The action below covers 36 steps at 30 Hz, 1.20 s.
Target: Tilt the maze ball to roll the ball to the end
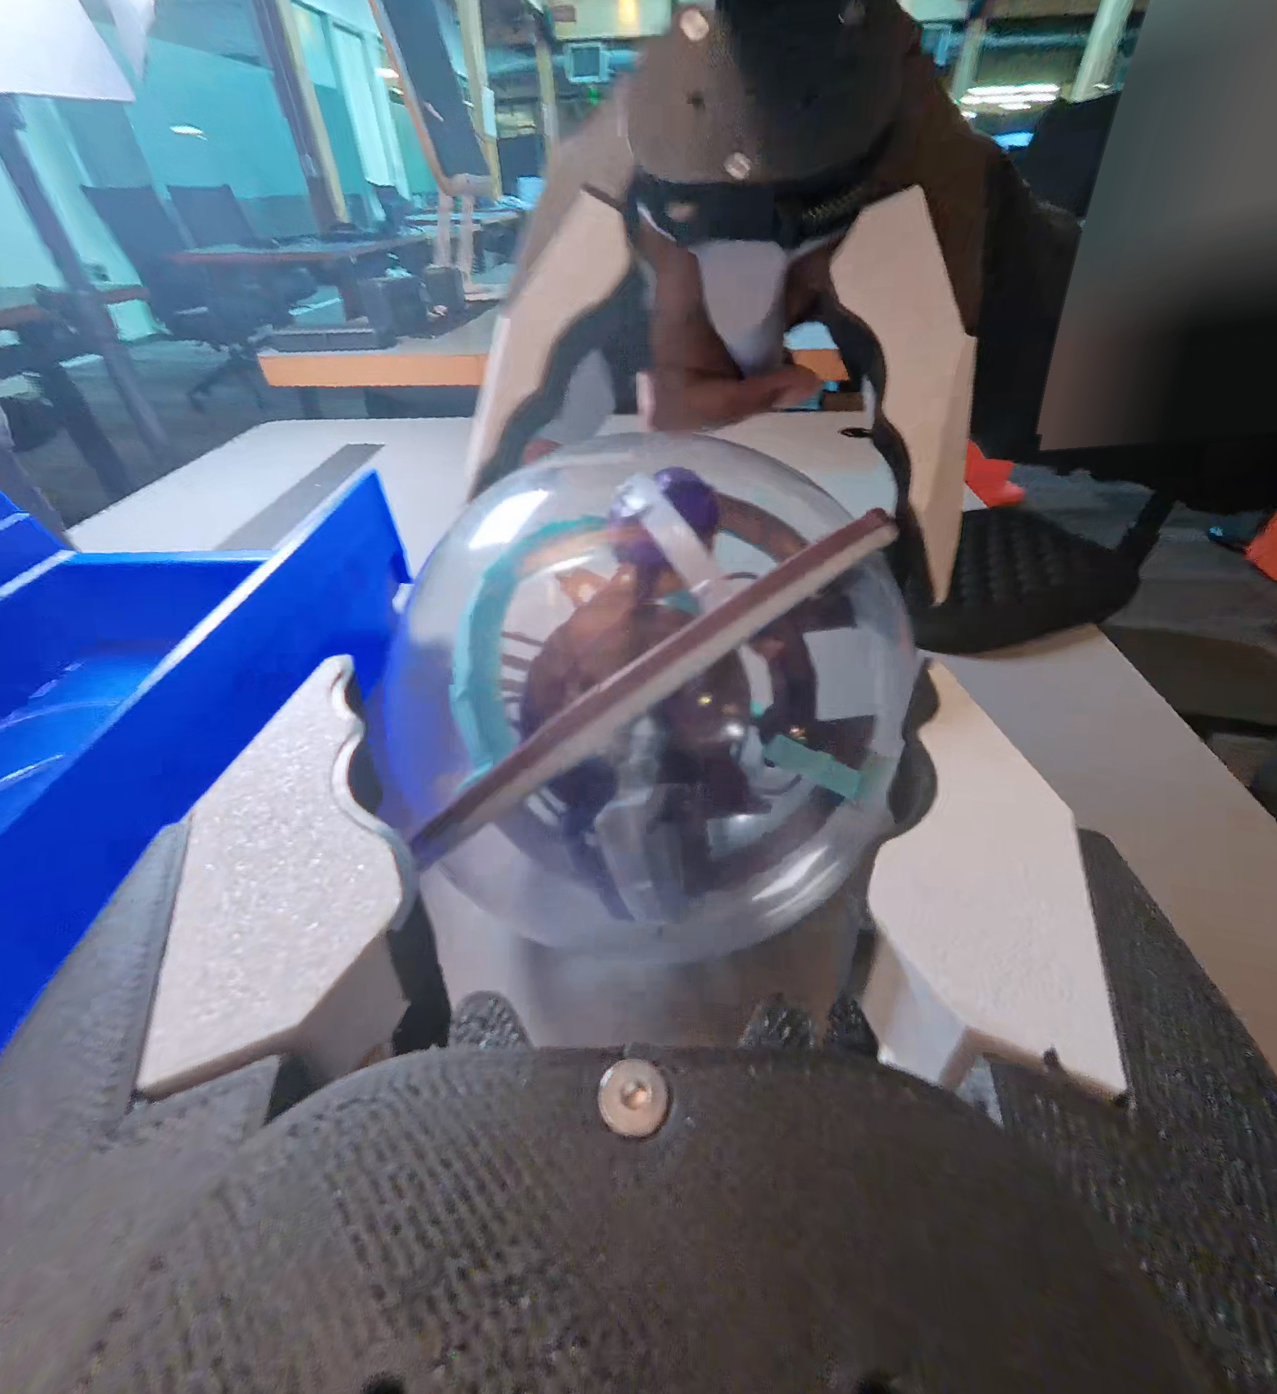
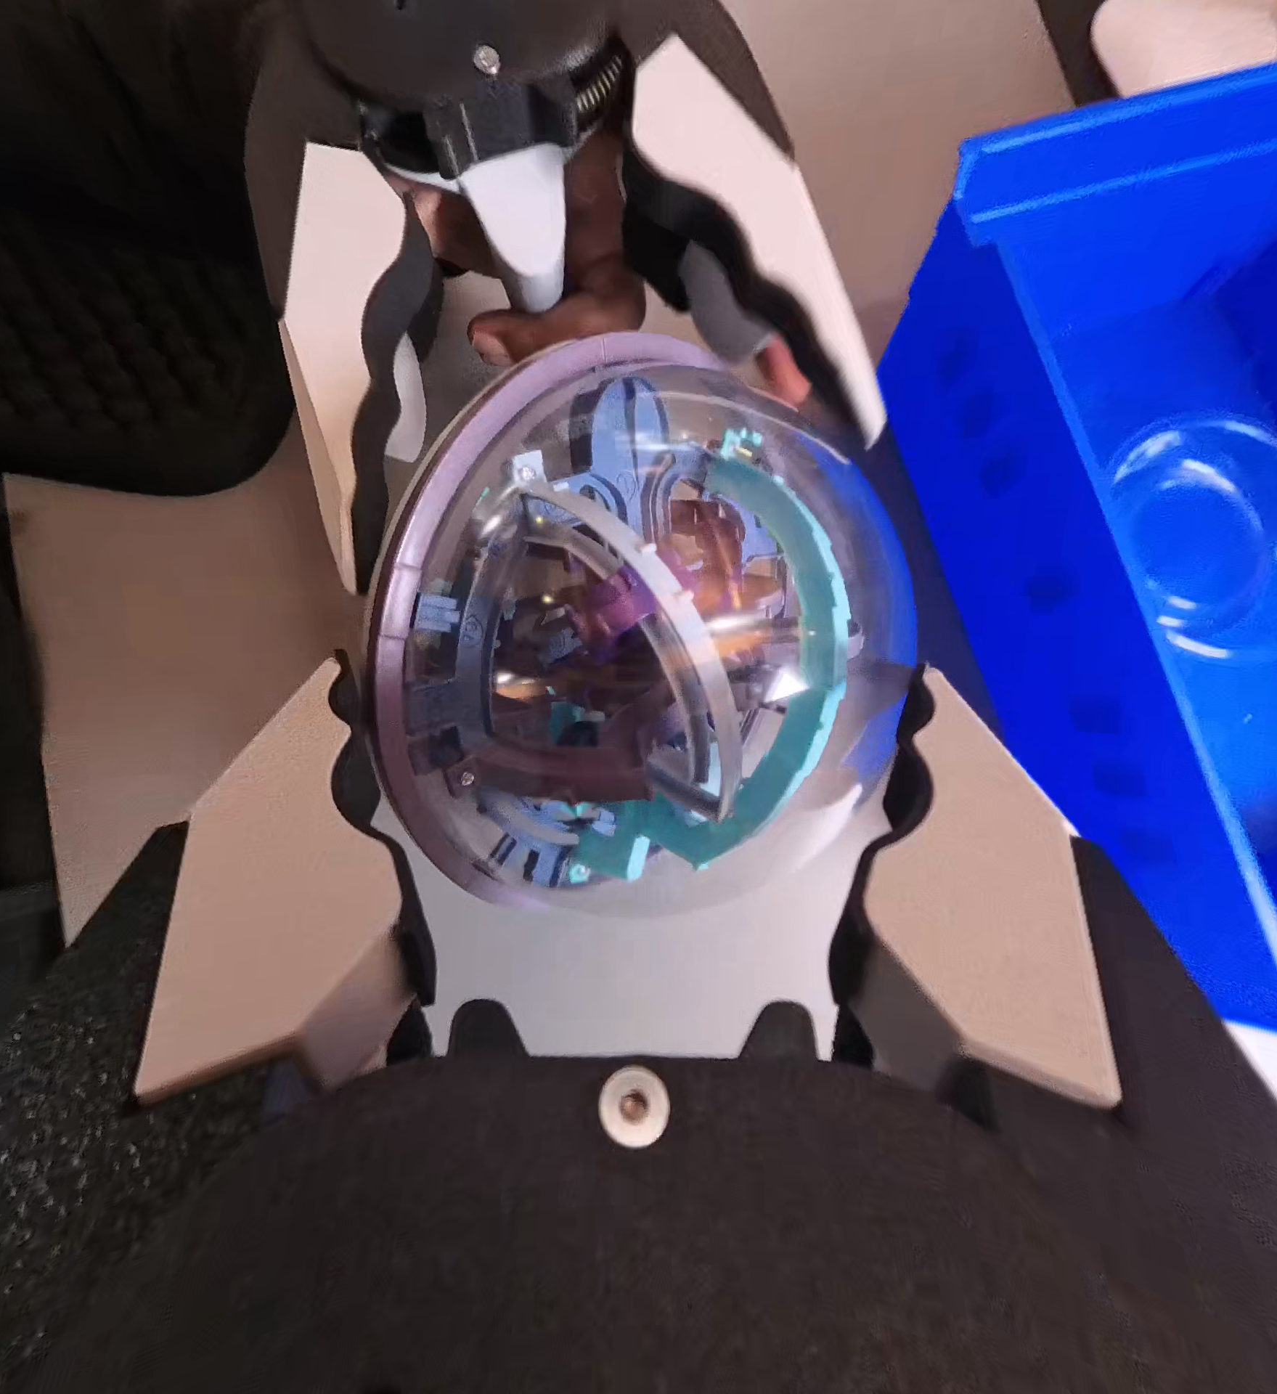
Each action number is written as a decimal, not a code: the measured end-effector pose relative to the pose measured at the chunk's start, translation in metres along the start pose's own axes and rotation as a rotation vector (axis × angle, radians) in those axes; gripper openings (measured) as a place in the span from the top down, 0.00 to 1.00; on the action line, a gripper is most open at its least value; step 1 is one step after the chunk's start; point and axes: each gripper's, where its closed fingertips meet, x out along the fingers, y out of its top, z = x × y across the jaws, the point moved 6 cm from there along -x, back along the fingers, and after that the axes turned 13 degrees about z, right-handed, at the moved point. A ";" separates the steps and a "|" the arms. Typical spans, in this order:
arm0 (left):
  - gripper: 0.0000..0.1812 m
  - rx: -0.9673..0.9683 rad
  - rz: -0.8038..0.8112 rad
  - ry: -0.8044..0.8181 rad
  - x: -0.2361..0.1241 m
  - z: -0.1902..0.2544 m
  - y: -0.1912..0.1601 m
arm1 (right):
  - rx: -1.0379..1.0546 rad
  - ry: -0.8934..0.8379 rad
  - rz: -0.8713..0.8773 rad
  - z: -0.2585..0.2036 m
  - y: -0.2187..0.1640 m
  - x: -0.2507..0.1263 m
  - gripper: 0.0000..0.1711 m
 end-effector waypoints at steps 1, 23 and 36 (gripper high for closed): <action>0.26 -0.014 -0.009 -0.015 -0.001 0.001 -0.001 | -0.027 0.006 -0.019 0.000 0.006 0.005 0.20; 0.34 -0.154 0.007 0.048 0.009 -0.004 -0.009 | -0.193 -0.311 0.442 -0.010 -0.059 -0.031 0.19; 0.19 -0.217 -0.114 -0.017 0.018 -0.006 -0.031 | -0.042 -0.281 0.451 0.001 -0.082 -0.038 0.19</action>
